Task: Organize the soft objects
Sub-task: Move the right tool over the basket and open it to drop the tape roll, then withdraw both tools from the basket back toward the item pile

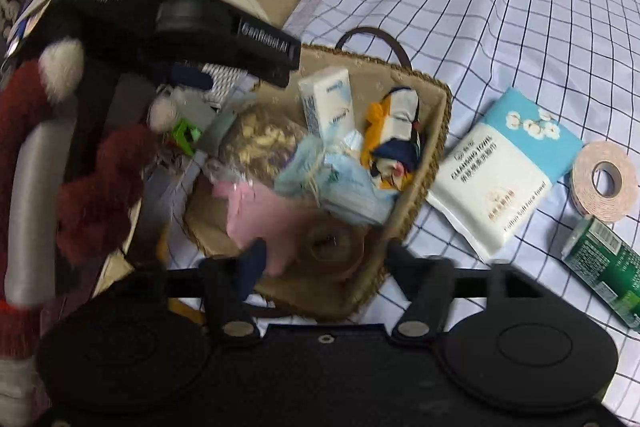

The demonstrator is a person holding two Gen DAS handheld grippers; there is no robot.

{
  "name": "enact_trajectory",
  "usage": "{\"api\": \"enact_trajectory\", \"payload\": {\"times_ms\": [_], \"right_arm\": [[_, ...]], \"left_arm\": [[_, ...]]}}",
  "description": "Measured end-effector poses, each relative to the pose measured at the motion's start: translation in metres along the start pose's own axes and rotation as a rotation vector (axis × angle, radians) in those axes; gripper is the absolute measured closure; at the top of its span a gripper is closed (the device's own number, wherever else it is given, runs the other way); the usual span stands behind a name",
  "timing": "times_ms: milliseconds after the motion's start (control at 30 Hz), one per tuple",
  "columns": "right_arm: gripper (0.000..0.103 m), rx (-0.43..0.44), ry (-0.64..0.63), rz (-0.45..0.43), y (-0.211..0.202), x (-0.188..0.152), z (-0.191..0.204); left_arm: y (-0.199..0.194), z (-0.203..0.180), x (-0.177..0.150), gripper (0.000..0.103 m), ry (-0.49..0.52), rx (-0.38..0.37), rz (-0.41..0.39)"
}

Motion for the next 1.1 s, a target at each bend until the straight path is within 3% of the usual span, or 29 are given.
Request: {"api": "enact_trajectory", "payload": {"times_ms": [167, 400, 433, 567, 667, 1100], "right_arm": [[0.037, -0.031, 0.027, 0.008, 0.001, 0.002, -0.011], [0.031, -0.114, 0.123, 0.067, 0.0, -0.01, -0.063], [0.026, -0.119, 0.139, 0.08, 0.001, -0.013, -0.071], [0.021, -0.165, 0.17, 0.103, -0.003, -0.028, -0.098], [0.005, -0.233, 0.169, 0.125, -0.007, -0.039, -0.116], [0.0, -0.367, 0.199, 0.158, -0.026, -0.084, -0.182]], "left_arm": [[-0.002, 0.005, -0.006, 0.028, -0.009, -0.016, -0.003], [-0.013, -0.011, -0.016, 0.019, 0.006, -0.048, -0.024], [-0.016, -0.016, -0.018, 0.017, 0.013, -0.053, -0.028], [-0.026, -0.041, -0.028, 0.012, 0.038, -0.092, -0.05], [-0.032, -0.062, -0.035, 0.006, 0.058, -0.115, -0.066], [-0.034, -0.156, -0.052, 0.005, 0.128, -0.216, -0.054]]}}
Point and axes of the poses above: each gripper's, at about its wrist camera, not at the fingertips, and y roughly the way its jaws point, z to its left, x to its top, the point moved 10 cm from there along y, roughly the way its jaws point, and after that the axes turned 9 degrees about z, right-handed, at the moved point
